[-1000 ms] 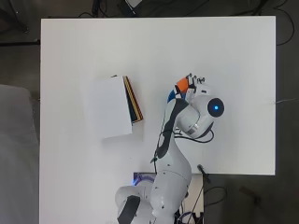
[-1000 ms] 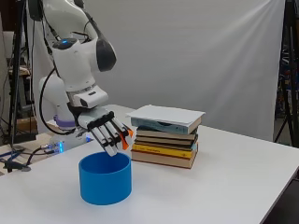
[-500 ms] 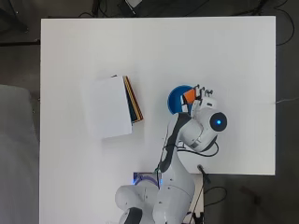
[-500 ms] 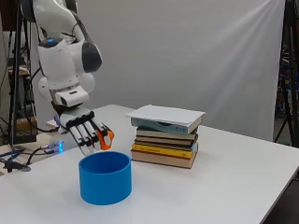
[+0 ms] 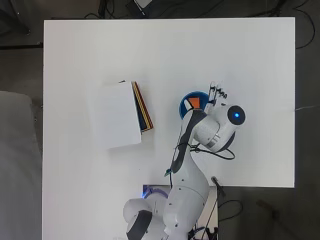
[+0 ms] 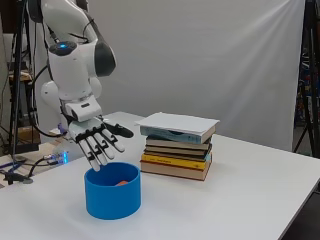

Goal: Teleoperate dual arm-hand system to pick and place objects

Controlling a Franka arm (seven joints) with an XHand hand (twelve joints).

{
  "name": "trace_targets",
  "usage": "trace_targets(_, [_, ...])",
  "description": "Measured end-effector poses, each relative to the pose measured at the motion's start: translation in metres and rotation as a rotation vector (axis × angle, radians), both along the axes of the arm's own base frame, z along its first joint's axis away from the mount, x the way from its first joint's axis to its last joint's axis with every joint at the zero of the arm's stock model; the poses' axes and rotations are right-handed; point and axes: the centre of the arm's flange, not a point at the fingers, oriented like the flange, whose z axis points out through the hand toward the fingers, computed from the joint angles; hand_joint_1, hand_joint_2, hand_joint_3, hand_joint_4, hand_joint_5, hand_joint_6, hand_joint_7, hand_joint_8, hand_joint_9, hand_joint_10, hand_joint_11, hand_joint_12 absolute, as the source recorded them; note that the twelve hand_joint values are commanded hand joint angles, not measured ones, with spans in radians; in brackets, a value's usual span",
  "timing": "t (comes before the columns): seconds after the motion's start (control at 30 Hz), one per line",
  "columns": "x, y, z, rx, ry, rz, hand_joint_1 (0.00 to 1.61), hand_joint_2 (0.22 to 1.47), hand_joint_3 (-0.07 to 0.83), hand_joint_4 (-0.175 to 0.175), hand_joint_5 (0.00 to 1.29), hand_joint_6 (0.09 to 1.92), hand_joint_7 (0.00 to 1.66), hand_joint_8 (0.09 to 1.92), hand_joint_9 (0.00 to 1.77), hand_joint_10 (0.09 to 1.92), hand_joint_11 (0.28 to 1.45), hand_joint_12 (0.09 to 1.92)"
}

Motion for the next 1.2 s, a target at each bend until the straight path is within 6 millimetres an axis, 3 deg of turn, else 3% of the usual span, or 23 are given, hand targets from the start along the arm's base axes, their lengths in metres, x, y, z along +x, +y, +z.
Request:
trace_targets(0.2, [0.011, 0.002, -0.005, -0.022, -0.001, -0.002, 0.2, 0.89, 0.011, 0.057, 0.09, 0.09, 0.24, 0.09, 0.37, 0.09, 0.46, 0.09])
trace_targets(0.43, [0.03, 0.005, 0.023, -0.041, -0.021, 0.035, 0.24, 0.93, 0.013, 0.014, 0.13, 0.09, 0.25, 0.09, 0.36, 0.09, 0.43, 0.09])
trace_targets(0.57, [0.034, 0.025, 0.061, -0.064, -0.061, 0.073, 0.23, 0.94, 0.014, 0.015, 0.15, 0.09, 0.27, 0.09, 0.37, 0.09, 0.42, 0.09])
trace_targets(0.7, [0.04, 0.057, 0.121, -0.109, -0.043, 0.118, 0.21, 0.96, 0.014, 0.037, 0.15, 0.09, 0.23, 0.09, 0.34, 0.09, 0.42, 0.09])
trace_targets(0.83, [0.043, 0.105, 0.189, -0.173, -0.055, 0.177, 0.2, 0.98, 0.015, 0.05, 0.16, 0.09, 0.22, 0.09, 0.34, 0.09, 0.41, 0.09])
trace_targets(0.93, [0.041, 0.141, 0.224, -0.22, -0.064, 0.219, 0.19, 0.99, 0.011, 0.049, 0.17, 0.09, 0.23, 0.09, 0.36, 0.09, 0.41, 0.09])
trace_targets(1.1, [0.044, 0.177, 0.262, -0.282, -0.087, 0.284, 0.17, 0.99, 0.008, 0.053, 0.21, 0.09, 0.25, 0.09, 0.39, 0.09, 0.42, 0.09])
trace_targets(1.2, [0.041, 0.18, 0.26, -0.291, -0.076, 0.286, 0.17, 1.0, 0.008, 0.057, 0.22, 0.09, 0.25, 0.09, 0.39, 0.09, 0.42, 0.09])
